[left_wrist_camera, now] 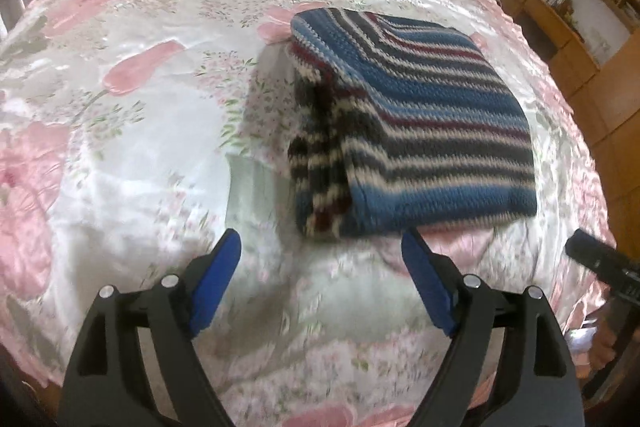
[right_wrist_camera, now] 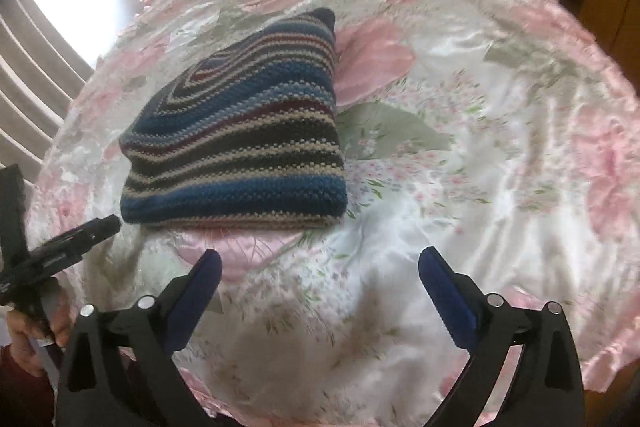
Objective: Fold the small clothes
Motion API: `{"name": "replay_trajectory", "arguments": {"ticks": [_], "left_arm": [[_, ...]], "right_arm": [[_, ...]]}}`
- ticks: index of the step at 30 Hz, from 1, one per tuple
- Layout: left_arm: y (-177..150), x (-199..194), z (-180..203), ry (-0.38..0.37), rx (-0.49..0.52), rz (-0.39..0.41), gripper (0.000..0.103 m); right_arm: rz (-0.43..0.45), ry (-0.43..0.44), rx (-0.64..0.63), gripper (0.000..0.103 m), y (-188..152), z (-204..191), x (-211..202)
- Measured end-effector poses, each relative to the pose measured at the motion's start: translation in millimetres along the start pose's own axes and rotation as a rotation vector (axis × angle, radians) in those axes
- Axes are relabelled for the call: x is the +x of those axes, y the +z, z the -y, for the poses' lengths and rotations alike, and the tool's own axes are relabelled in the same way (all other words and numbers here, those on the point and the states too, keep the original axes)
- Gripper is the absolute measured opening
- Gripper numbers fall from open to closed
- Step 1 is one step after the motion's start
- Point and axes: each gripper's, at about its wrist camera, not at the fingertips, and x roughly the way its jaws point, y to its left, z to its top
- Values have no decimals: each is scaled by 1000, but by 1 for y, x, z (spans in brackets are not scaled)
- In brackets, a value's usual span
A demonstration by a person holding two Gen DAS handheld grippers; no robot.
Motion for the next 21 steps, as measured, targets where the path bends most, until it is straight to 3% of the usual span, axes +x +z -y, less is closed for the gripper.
{"name": "replay_trajectory", "arguments": {"ticks": [21], "left_arm": [[-31, -103, 20, 95, 79, 123, 87]], "right_arm": [[46, -6, -33, 99, -34, -47, -72]]}}
